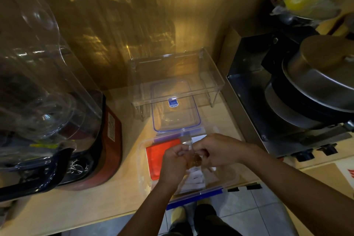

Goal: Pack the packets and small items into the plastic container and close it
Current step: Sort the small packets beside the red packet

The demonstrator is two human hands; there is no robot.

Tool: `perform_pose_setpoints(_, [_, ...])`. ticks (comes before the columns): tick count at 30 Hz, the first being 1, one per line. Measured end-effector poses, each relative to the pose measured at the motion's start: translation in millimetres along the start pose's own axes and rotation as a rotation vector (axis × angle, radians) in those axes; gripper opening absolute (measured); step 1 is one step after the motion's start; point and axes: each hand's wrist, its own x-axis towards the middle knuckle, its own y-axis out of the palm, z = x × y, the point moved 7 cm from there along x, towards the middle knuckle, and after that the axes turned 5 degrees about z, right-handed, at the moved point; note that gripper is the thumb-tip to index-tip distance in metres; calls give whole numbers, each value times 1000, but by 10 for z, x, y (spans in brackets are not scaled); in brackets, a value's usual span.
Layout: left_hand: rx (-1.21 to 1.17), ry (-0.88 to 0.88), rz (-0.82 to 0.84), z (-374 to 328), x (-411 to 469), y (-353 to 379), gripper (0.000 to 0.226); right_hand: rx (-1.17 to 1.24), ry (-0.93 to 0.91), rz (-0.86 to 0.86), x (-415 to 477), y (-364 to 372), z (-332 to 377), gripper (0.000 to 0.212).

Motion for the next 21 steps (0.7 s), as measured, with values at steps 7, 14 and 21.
perform_pose_setpoints(7, [13,26,-99,-55,44,-180,20,207,38,81,-51,9,-35,45])
perform_pose_setpoints(14, [46,-59,115,-73,89,19,34,159,34,17,59,9,12,42])
perform_pose_setpoints(21, [-49,-179,164,128,8,45,15,57,43,-79,35,8,-33,39])
